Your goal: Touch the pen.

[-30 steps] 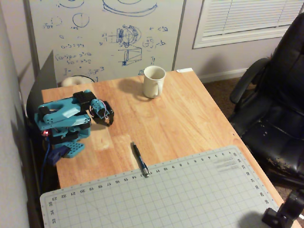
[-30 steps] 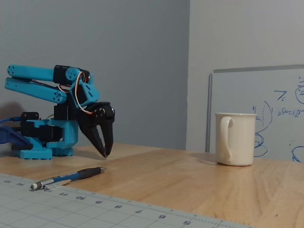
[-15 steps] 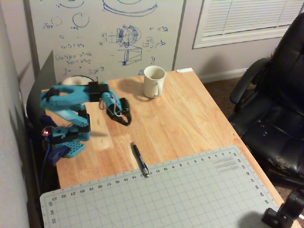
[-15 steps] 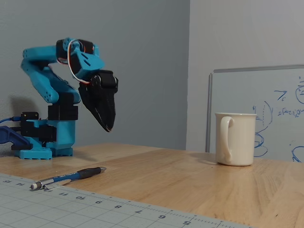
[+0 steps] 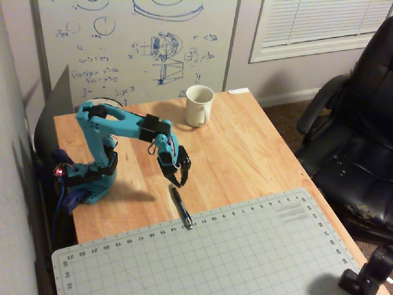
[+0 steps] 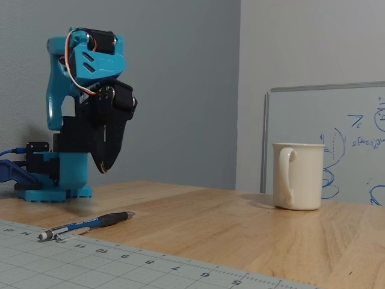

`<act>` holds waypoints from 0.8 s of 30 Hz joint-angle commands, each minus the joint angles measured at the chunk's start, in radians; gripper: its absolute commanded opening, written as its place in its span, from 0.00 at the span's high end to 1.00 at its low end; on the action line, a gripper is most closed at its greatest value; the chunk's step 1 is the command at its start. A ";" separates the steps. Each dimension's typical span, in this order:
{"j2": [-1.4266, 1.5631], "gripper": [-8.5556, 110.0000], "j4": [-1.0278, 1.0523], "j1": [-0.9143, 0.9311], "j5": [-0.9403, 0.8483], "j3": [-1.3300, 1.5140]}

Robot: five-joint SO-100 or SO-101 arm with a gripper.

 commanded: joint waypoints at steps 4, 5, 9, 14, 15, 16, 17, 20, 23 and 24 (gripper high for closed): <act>-0.141 0.93 -0.011 0.023 -0.048 -0.172; -0.170 0.93 -0.011 0.021 -0.048 -0.193; -0.249 0.93 -0.011 0.021 -0.049 -0.282; -0.311 0.93 0.000 0.021 -0.051 -0.325; -0.316 0.93 0.002 0.023 -0.051 -0.319; -0.325 0.93 0.002 0.023 -0.049 -0.316; -0.339 0.93 0.003 0.025 -0.049 -0.316; -0.370 0.93 0.003 0.028 -0.049 -0.314; -0.400 0.93 0.003 0.034 -0.049 -0.314; -0.407 0.93 0.003 0.034 -0.049 -0.314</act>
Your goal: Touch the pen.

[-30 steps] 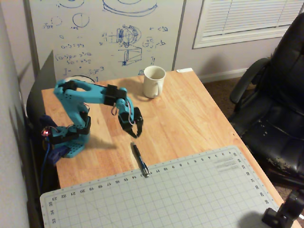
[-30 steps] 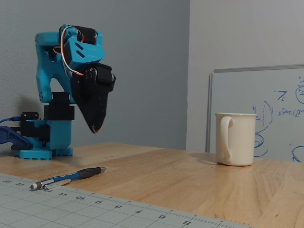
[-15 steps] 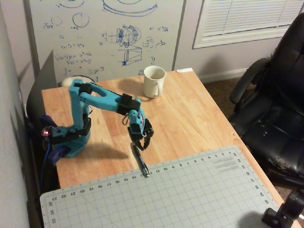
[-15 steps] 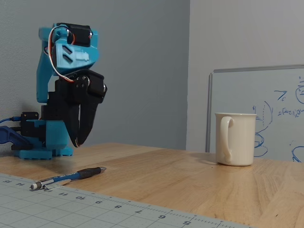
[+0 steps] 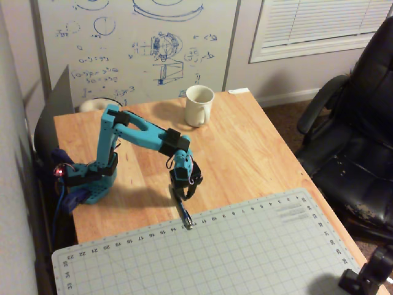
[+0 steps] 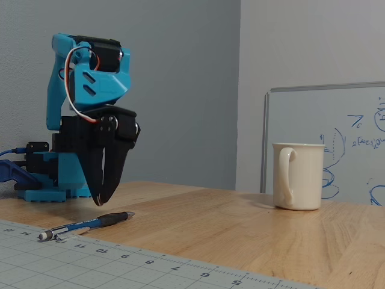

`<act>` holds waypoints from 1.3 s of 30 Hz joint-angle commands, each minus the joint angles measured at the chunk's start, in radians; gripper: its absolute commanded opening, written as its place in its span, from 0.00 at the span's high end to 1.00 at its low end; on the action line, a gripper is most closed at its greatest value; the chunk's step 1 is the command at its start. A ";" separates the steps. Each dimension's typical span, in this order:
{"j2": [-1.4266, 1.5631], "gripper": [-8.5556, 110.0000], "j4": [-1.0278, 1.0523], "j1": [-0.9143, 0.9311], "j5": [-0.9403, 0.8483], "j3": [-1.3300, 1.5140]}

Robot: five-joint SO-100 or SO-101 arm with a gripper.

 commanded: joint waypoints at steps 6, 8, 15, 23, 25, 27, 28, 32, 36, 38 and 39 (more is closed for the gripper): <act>-0.003 0.93 0.003 0.014 -0.011 -0.071; -0.003 0.93 0.003 0.014 -0.011 -0.071; -0.015 0.92 0.003 0.006 -0.011 -0.071; -0.052 0.92 0.002 0.012 -0.011 -0.083; -0.052 0.92 0.002 0.011 -0.011 -0.084; -0.052 0.92 0.002 0.005 -0.009 -0.087; -0.051 0.92 0.002 0.003 -0.005 -0.089; -0.011 0.93 0.003 0.000 -0.009 -0.091; 0.089 0.93 0.015 -0.041 -0.009 -0.074; 0.126 0.93 0.054 -0.060 -0.009 -0.072; 0.143 0.93 0.084 -0.066 -0.009 -0.072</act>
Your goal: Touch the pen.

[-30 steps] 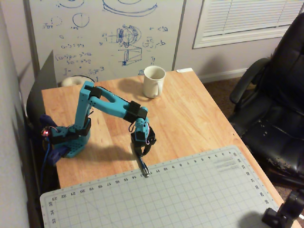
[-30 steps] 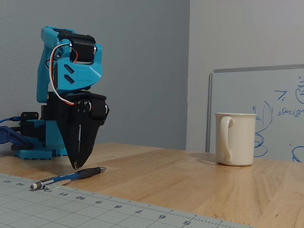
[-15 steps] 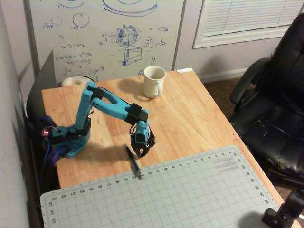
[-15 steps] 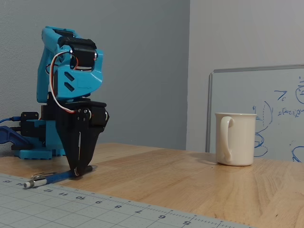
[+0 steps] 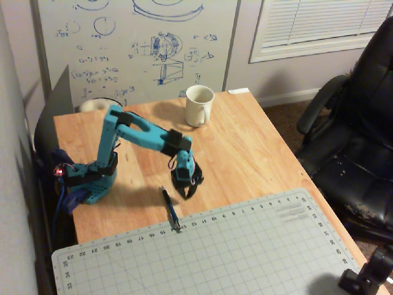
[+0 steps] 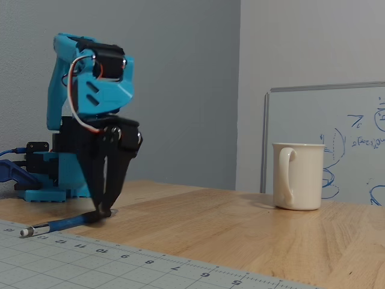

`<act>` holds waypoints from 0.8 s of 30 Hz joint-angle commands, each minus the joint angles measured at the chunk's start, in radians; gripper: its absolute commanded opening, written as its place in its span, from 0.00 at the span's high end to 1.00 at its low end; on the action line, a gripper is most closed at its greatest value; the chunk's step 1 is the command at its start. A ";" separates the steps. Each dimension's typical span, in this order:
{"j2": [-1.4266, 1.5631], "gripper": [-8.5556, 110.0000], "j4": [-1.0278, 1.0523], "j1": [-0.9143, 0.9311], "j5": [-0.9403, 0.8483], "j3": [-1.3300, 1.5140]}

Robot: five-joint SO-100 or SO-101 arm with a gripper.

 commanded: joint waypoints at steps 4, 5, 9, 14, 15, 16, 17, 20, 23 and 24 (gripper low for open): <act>0.190 0.93 0.193 -0.034 -0.011 -0.051; 0.192 0.93 0.218 -0.034 -0.011 -0.054; 0.192 0.93 0.244 -0.028 -0.011 -0.049; 0.160 0.93 0.242 -0.021 -0.011 -0.048; 0.138 0.93 0.239 -0.023 -0.011 -0.051; 0.114 0.93 0.239 -0.028 -0.011 -0.064; 0.094 0.93 0.238 -0.031 -0.011 -0.072; 0.044 0.93 0.207 -0.025 -0.011 -0.091; 0.015 0.93 0.193 -0.021 -0.011 -0.094; 0.014 0.93 0.195 -0.020 -0.011 -0.094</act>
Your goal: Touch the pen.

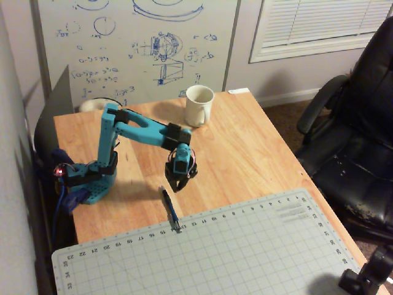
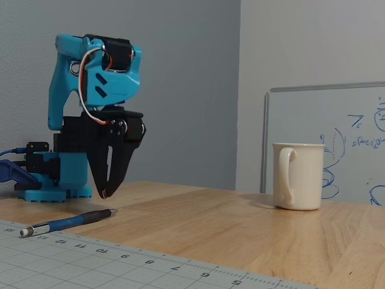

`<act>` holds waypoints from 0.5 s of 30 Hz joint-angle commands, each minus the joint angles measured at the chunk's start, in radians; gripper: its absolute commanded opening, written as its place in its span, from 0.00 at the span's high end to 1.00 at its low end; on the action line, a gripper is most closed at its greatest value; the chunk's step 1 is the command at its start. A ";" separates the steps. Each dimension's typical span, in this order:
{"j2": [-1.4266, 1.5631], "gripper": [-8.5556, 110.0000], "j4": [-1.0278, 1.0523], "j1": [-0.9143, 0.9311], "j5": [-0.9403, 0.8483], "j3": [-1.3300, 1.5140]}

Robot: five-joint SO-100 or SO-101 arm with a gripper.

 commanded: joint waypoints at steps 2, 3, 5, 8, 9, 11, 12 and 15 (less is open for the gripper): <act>0.012 0.93 -0.003 0.009 -0.011 -0.074; 0.015 0.93 -0.002 0.009 -0.011 -0.072; 0.020 0.93 -0.002 0.009 -0.011 -0.071; 0.014 0.93 -0.002 0.009 -0.011 -0.071; 0.009 0.93 -0.002 0.011 -0.011 -0.071; 0.006 0.93 -0.002 0.032 -0.011 -0.071; 0.006 0.93 -0.002 0.043 -0.011 -0.071; 0.006 0.93 0.006 0.071 -0.011 -0.064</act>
